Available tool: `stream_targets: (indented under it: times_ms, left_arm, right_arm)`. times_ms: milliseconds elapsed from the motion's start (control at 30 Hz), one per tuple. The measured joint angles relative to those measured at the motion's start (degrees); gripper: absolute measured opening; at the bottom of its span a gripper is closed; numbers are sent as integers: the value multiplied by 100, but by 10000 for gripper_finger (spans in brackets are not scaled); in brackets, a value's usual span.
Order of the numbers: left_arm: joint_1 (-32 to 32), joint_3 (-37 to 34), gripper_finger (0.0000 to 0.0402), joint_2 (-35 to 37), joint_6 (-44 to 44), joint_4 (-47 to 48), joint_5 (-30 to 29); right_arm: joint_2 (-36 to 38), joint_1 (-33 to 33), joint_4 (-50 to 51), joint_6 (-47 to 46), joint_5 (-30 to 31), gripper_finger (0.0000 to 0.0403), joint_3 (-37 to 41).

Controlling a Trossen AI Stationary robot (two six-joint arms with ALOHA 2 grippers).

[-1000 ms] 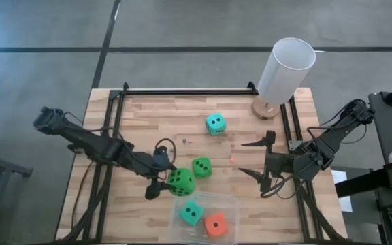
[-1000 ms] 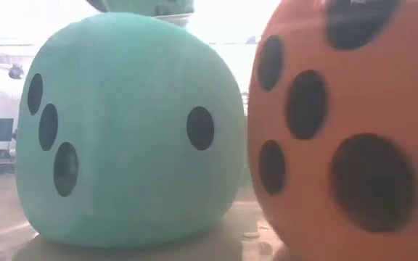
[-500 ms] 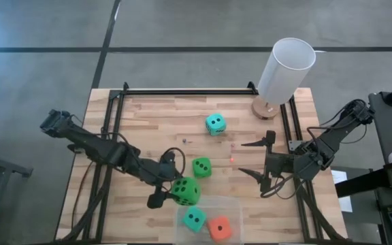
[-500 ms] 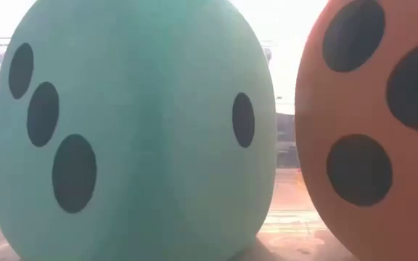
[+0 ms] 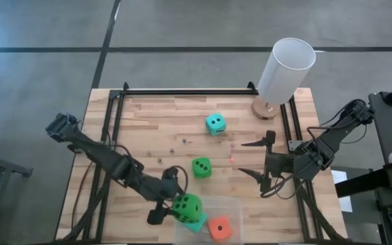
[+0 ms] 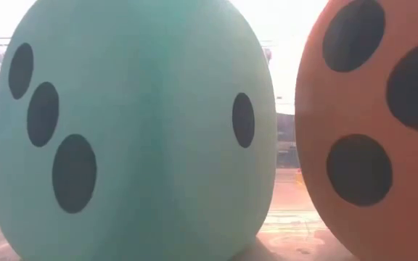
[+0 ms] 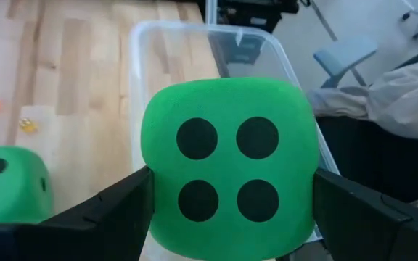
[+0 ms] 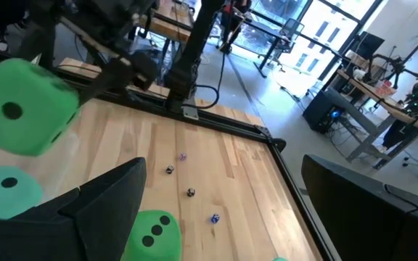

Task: Pick & Place Dice
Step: Put the top large green dice into the transparent bin

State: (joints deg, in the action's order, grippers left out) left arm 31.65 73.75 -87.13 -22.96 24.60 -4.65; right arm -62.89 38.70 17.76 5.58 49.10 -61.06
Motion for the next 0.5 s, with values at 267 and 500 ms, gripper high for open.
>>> stream_targets:
  times_ms: [267,500]
  left_arm:
    - [51,132,337,-349,-109,5,-4]
    - [51,101,387,-348,-107,-4,-4]
  right_arm:
    - [1,1,0,0,0,366,0]
    - [0,0,0,0,0,366,0]
